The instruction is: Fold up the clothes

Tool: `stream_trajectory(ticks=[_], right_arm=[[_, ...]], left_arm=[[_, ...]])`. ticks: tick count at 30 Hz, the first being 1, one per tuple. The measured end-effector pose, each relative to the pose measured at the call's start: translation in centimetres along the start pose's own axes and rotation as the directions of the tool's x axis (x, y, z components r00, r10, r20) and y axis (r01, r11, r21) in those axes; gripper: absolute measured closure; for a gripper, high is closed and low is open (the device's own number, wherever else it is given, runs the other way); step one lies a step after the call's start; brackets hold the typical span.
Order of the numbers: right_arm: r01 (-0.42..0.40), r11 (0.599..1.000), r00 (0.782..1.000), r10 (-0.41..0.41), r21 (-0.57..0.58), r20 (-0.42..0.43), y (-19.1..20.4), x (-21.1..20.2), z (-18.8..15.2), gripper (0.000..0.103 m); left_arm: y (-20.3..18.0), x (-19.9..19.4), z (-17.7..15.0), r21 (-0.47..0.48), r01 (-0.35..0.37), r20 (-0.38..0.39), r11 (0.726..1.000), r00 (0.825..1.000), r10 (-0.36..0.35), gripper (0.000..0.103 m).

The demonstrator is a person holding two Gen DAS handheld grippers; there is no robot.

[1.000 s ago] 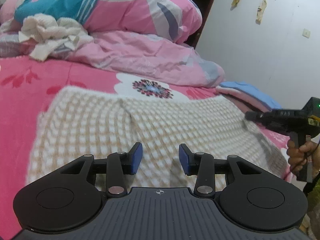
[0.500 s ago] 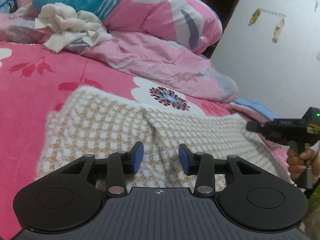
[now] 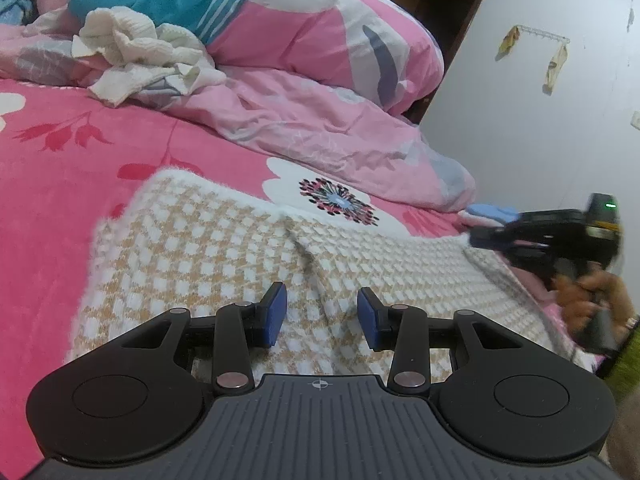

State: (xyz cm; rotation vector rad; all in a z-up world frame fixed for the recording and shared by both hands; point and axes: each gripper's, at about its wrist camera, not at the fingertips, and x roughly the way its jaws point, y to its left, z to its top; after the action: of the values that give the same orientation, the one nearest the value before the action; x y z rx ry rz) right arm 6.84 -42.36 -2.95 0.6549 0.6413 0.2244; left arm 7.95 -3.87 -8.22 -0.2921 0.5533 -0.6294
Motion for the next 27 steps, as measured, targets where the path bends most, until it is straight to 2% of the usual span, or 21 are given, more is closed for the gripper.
stream_trajectory(ticks=[1,3,5,6,7,9,12,13,15,17,18,20,22,23,24,25,26,27], right_arm=[[-0.064,0.998,0.997,0.063,-0.017,-0.044,0.9,-0.3,-0.8,0.088],[-0.143,0.989,0.98,0.135,-0.047,-0.145,2.5,0.3,-2.6,0.074],[-0.185,0.98,0.957,0.162,-0.076,-0.24,3.8,1.7,-4.2,0.074],[-0.174,0.981,0.952,0.144,-0.09,-0.269,4.2,2.7,-4.7,0.074],[-0.151,0.985,0.955,0.122,-0.088,-0.272,4.0,3.7,-4.9,0.076],[-0.11,0.993,0.97,0.101,-0.033,-0.219,3.6,4.1,-4.2,0.09],[-0.055,0.997,0.99,0.062,0.063,-0.125,2.9,4.2,-2.9,0.087],[-0.07,0.995,0.991,0.078,0.072,-0.112,3.3,4.1,-2.6,0.087],[-0.147,0.988,0.981,0.152,0.049,-0.124,4.9,4.0,-2.5,0.086],[-0.237,0.971,0.951,0.226,-0.031,-0.209,7.8,4.9,-3.6,0.083],[-0.282,0.957,0.93,0.255,-0.069,-0.265,9.2,5.6,-4.4,0.082],[-0.372,0.919,0.871,0.297,-0.133,-0.391,12.2,7.6,-6.4,0.082],[-0.398,0.899,0.834,0.271,-0.183,-0.48,14.2,10.1,-8.1,0.082],[-0.388,0.9,0.826,0.245,-0.197,-0.507,14.8,11.5,-8.7,0.082],[-0.357,0.912,0.83,0.21,-0.203,-0.517,14.9,13.0,-8.9,0.083],[-0.317,0.927,0.842,0.178,-0.201,-0.509,14.7,14.4,-8.7,0.086],[-0.281,0.942,0.859,0.162,-0.183,-0.487,14.3,15.4,-8.2,0.094],[-0.246,0.956,0.879,0.152,-0.158,-0.451,14.0,15.9,-7.5,0.094]], left_arm=[[0.0,0.0,-0.1,0.001,0.0,0.004,1.0,1.0,0.0,0.064],[0.0,0.0,-0.1,0.004,-0.001,0.007,1.0,1.0,0.001,0.064],[0.0,0.0,-0.1,0.004,-0.002,0.006,1.0,1.0,0.002,0.064],[0.0,0.0,-0.1,0.003,-0.003,0.004,1.0,1.0,0.003,0.064],[0.0,0.0,0.0,-0.001,-0.003,0.0,1.0,1.0,0.003,0.064],[0.0,-0.3,0.3,-0.016,-0.003,-0.007,1.0,1.0,0.003,0.063],[-0.2,-1.8,0.3,-0.002,-0.014,-0.003,1.0,1.0,0.014,0.063],[-0.4,-2.5,0.1,0.018,-0.023,0.003,1.0,1.0,0.023,0.061],[-0.6,-3.8,-0.6,0.05,-0.043,0.009,0.998,0.999,0.042,0.052],[-0.5,-4.9,-1.3,0.07,-0.061,0.013,0.996,0.998,0.06,0.051],[-0.3,-5.4,-1.6,0.065,-0.065,0.015,0.996,0.998,0.064,0.051],[0.0,-6.3,-2.0,0.056,-0.072,0.019,0.996,0.997,0.071,0.051],[0.3,-6.7,-2.2,0.05,-0.075,0.025,0.996,0.997,0.074,0.051],[0.4,-6.7,-2.1,0.046,-0.075,0.024,0.996,0.997,0.074,0.051],[0.5,-6.6,-2.1,0.042,-0.075,0.023,0.996,0.997,0.074,0.051],[0.6,-6.6,-2.1,0.039,-0.074,0.022,0.996,0.997,0.074,0.051],[0.7,-6.4,-1.9,0.038,-0.075,0.021,0.996,0.997,0.074,0.051],[0.7,-6.3,-1.8,0.039,-0.075,0.022,0.996,0.997,0.074,0.051]])
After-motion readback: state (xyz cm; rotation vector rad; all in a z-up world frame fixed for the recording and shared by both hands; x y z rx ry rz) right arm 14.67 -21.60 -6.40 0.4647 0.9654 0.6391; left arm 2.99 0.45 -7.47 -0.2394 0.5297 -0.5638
